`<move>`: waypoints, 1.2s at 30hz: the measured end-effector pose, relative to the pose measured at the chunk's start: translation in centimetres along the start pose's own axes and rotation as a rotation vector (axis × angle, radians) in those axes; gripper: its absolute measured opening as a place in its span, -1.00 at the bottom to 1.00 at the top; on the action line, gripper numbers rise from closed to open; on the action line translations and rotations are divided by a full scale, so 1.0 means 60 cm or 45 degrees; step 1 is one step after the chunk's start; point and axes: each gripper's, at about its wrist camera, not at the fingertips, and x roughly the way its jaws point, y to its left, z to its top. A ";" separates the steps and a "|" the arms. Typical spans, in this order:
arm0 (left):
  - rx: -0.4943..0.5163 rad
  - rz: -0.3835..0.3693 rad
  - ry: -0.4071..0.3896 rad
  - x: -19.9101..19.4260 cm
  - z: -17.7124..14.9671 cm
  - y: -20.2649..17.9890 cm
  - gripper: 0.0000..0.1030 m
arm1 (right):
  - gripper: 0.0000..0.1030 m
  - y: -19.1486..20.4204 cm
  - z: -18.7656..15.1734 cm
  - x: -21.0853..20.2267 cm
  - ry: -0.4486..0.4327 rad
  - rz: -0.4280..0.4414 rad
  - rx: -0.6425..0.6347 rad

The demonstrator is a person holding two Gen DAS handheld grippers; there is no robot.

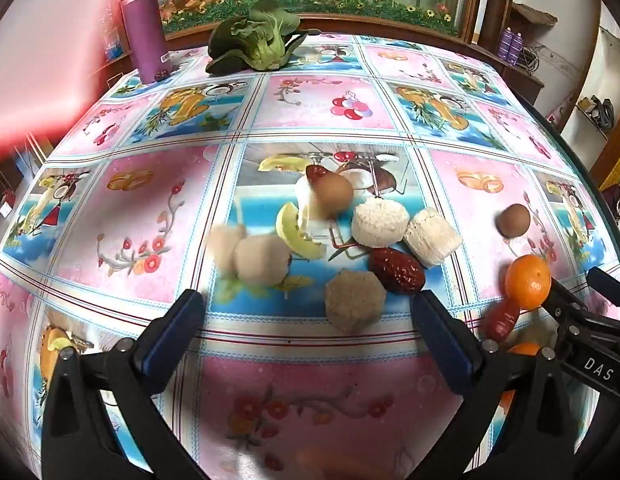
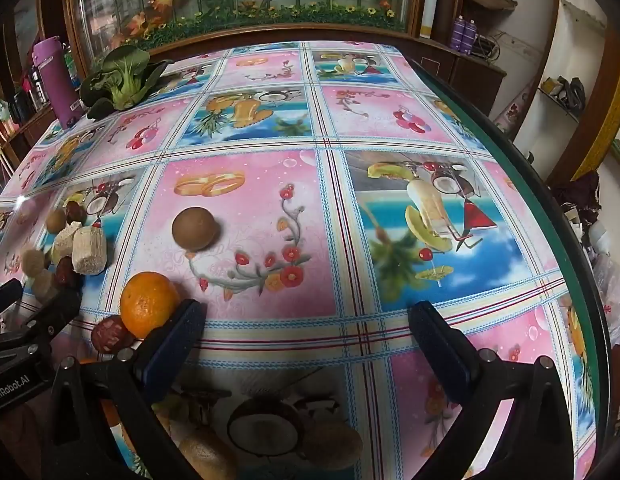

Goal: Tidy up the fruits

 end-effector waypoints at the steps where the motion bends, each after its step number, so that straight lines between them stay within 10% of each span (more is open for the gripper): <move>1: 0.000 0.000 0.000 0.000 0.000 0.000 1.00 | 0.99 0.000 0.000 0.000 0.000 0.000 0.001; 36: -0.001 -0.002 -0.002 -0.001 0.000 0.001 1.00 | 0.99 -0.001 0.000 0.001 0.003 0.005 0.003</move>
